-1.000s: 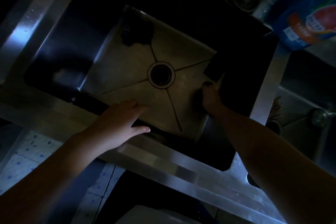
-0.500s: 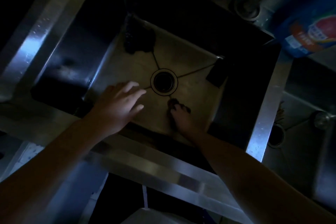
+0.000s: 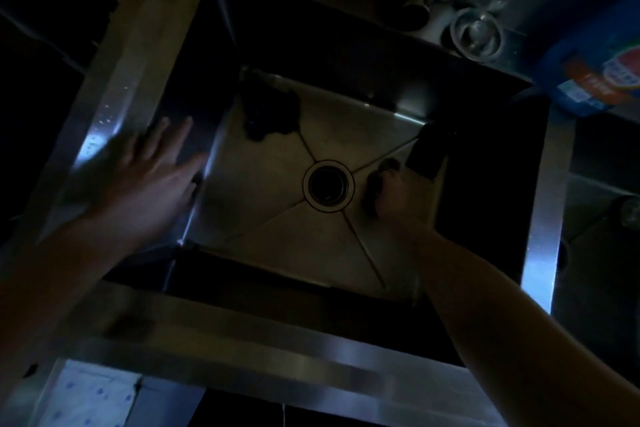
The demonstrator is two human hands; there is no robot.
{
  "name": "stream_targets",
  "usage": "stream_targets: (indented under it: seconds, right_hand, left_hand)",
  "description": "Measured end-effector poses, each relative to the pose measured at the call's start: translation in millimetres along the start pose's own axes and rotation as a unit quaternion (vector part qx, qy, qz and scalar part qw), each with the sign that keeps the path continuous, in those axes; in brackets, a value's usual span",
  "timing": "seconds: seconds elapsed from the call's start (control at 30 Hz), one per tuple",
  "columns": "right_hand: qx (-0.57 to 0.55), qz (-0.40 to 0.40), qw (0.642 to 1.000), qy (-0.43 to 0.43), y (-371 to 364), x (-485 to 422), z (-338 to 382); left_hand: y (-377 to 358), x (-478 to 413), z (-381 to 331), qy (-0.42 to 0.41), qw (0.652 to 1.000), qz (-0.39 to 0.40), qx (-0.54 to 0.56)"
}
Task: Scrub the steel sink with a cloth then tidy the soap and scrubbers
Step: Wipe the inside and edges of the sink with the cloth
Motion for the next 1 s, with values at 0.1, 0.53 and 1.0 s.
stream_targets:
  seconds: [0.1,0.53,1.0]
  right_hand:
    - [0.047,0.008,0.994,0.097,-31.0,31.4,36.6]
    - [-0.198,-0.052,0.973,-0.110,34.9,-45.3,21.7]
    - [-0.157,0.033,0.980,0.118,-22.3,7.7,88.2]
  left_hand:
    - [0.0,-5.4,14.4,0.007,1.000,0.005,-0.019]
    - [17.0,-23.9,40.1,0.008,0.996,-0.082,0.019]
    - [27.7,-23.8,52.9,0.006,0.988,-0.126,0.093]
Point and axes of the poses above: each hand's wrist, its own x-axis away from the middle knuckle, its own y-axis out of the back of the hand, z = x × y, the point moved 8 cm from there along -x, towards the middle knuckle, and after that the axes turned 14 degrees about -y, right-handed, at the moved point
